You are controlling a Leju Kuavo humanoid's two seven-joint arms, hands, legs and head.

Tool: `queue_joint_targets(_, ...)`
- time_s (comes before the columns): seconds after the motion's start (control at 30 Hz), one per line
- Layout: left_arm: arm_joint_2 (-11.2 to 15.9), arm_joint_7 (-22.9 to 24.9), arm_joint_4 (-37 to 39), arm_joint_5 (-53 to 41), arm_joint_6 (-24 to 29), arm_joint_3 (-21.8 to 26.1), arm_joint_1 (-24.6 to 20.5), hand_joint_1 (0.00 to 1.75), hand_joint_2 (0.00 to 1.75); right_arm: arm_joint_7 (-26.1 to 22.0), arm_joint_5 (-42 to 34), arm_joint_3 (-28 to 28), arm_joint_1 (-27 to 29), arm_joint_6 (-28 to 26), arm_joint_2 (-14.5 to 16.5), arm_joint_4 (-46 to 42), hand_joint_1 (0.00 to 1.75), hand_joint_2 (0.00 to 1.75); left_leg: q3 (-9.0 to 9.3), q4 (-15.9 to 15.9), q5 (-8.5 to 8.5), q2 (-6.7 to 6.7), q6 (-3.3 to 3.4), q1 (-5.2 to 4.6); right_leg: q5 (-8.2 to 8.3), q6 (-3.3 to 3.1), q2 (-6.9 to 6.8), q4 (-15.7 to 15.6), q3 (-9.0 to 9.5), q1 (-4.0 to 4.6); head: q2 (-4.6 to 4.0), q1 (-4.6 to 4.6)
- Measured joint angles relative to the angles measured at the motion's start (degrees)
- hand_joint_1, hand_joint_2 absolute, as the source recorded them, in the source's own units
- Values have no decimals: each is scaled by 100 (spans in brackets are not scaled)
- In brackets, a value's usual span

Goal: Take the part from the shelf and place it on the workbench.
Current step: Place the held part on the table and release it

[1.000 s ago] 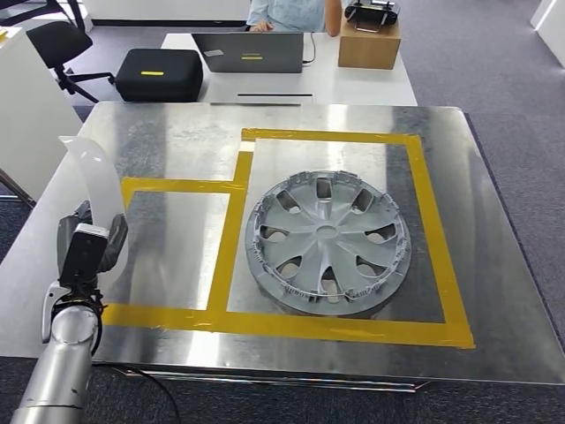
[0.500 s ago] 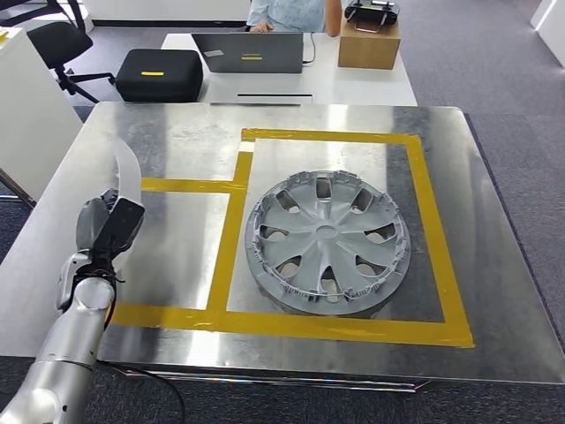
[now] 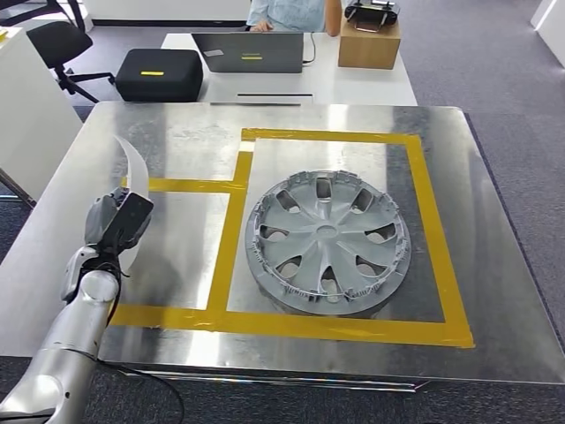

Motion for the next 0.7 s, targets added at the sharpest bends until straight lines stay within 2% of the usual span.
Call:
queue_joint_targets(0.03,0,38,23,-63,-50,-32,-24,0,175,4,4,0,-3,0,-4,4,0,175,0,0,0,0,0,0,0,0,0,0,0,0,0,0)
queue_joint_targets(0.17,-2,164,59,-235,-70,-156,-89,0,0,4,6,0,-14,0,-12,11,0,175,0,0,0,1,0,0,3,1,3,0,1,-1,0,1)
queue_joint_targets(0.33,-2,166,29,-216,-51,-173,-76,0,0,4,17,1,-15,-4,-12,17,0,175,0,0,0,1,0,0,3,1,3,1,1,-1,0,1)
queue_joint_targets(0.5,130,-454,-1437,735,-279,-61,970,0,0,-49,166,51,-11,-205,-7,177,0,175,-8,-1,-2,7,0,1,-6,-4,8,3,-10,2,0,-1)
queue_joint_targets(0.6,119,-473,-1961,760,-415,-55,1234,0,0,-64,151,59,-17,-201,-9,220,0,175,-11,-1,-2,3,0,1,-8,-3,1,2,-11,2,0,0)
queue_joint_targets(0.7,52,-493,-2244,804,-443,-92,1281,0,0,-83,75,58,-15,-162,-30,230,0,175,-11,-1,-2,3,0,0,-3,0,1,2,-9,1,0,0)
